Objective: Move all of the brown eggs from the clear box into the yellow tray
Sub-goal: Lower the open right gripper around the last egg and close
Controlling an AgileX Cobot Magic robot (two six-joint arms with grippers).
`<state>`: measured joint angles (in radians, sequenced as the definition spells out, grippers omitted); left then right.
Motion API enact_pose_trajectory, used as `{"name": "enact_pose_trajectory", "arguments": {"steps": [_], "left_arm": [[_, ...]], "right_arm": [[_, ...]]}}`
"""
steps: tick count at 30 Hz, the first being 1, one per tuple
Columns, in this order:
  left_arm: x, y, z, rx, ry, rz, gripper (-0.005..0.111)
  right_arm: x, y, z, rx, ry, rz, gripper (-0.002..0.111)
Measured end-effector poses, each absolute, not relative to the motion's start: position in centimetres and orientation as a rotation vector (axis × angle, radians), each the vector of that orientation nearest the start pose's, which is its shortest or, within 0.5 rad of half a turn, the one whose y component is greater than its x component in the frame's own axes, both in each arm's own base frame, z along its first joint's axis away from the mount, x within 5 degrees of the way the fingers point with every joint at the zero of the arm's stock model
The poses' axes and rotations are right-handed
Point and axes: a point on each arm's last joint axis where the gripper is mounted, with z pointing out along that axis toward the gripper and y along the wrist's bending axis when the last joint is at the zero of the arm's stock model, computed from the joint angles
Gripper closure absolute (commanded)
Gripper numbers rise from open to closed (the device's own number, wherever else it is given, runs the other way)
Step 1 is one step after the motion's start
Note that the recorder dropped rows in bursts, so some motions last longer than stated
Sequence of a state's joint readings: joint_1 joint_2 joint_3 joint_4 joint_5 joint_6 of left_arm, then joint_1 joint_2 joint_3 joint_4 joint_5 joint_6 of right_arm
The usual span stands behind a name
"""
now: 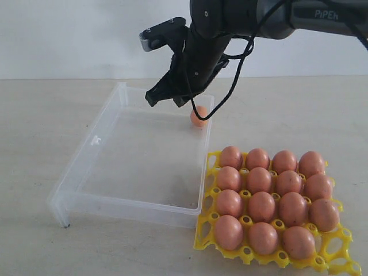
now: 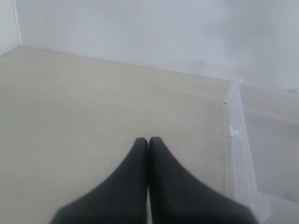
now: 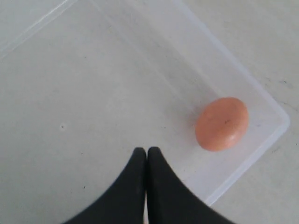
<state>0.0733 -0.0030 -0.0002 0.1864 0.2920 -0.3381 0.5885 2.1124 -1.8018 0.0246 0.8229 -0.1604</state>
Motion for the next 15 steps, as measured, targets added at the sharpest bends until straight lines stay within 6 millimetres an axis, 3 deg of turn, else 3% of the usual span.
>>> {"name": "enact_pose_trajectory", "arguments": {"steps": [5, 11, 15], "left_arm": [[5.38, 0.88, 18.75, -0.244, 1.750, -0.015, 0.111], [5.38, 0.88, 18.75, -0.244, 1.750, -0.015, 0.111], [5.38, 0.88, 18.75, -0.244, 1.750, -0.015, 0.111]], "right_arm": [[38.49, 26.68, 22.98, -1.128, 2.446, 0.226, 0.108], [38.16, 26.51, 22.80, -0.946, 2.582, 0.270, 0.108], [38.27, 26.34, 22.78, -0.916, 2.592, 0.244, 0.108]]}}
